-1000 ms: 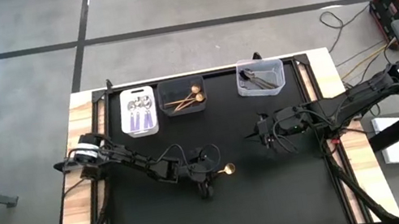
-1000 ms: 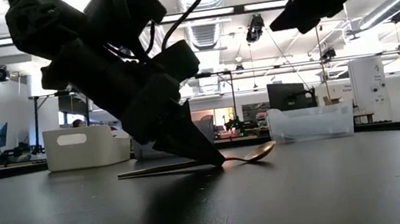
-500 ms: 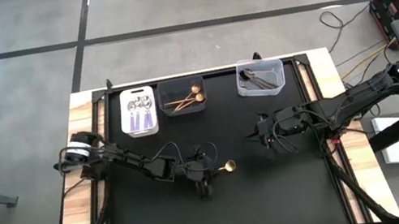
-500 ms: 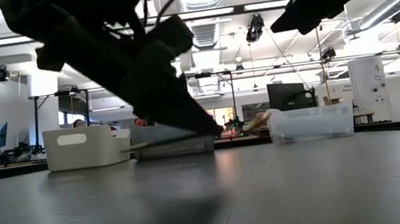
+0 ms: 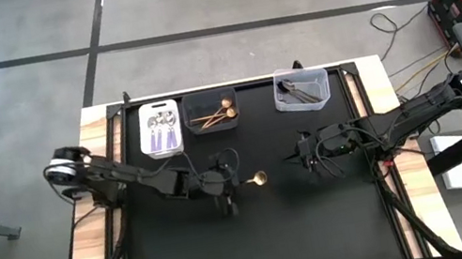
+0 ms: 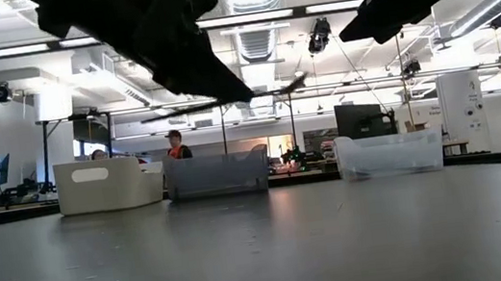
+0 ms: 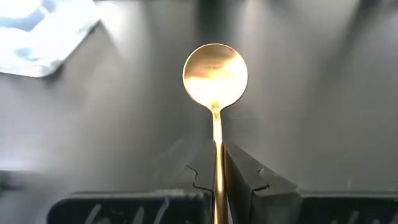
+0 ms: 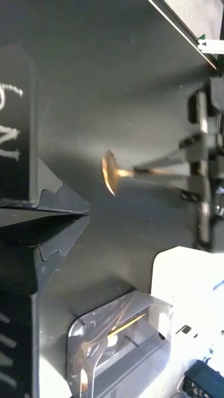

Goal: Sort silverware by color (type)
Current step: Put the gold spoon into the black bin

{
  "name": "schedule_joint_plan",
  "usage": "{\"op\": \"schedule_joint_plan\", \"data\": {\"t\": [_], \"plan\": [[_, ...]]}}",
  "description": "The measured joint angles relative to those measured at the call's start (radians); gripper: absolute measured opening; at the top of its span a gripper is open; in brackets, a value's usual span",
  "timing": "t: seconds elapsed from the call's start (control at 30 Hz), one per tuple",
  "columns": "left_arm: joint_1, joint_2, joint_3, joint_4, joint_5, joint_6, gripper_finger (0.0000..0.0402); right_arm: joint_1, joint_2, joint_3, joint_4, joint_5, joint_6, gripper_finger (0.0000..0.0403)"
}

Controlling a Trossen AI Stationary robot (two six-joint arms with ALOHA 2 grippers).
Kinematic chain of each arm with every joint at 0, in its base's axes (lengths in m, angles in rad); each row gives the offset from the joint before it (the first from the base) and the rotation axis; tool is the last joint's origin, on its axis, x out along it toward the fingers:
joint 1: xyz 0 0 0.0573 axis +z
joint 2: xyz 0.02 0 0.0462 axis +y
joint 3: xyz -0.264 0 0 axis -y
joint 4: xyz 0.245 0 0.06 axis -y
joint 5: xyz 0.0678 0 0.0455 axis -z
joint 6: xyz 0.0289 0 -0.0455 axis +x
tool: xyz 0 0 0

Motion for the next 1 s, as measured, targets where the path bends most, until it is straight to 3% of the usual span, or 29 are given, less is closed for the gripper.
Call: {"op": "schedule_joint_plan", "data": {"t": [0.4,0.7,0.87,1.0], "plan": [[0.197,-0.173,0.0,-0.217,0.017,0.176,0.0,0.0,0.0,0.0,-0.001,0.0,-0.007,0.0009],[0.409,-0.197,0.001,-0.229,0.114,0.266,0.0,0.0,0.0,0.0,-0.001,0.052,-0.039,0.0009],[0.518,-0.185,0.056,-0.25,0.154,0.334,0.0,-0.004,0.0,0.0,0.0,0.13,-0.059,0.0009],[0.59,-0.176,0.106,-0.272,0.2,0.421,0.0,-0.018,0.0,0.0,0.0,0.133,-0.064,0.0009]]}}
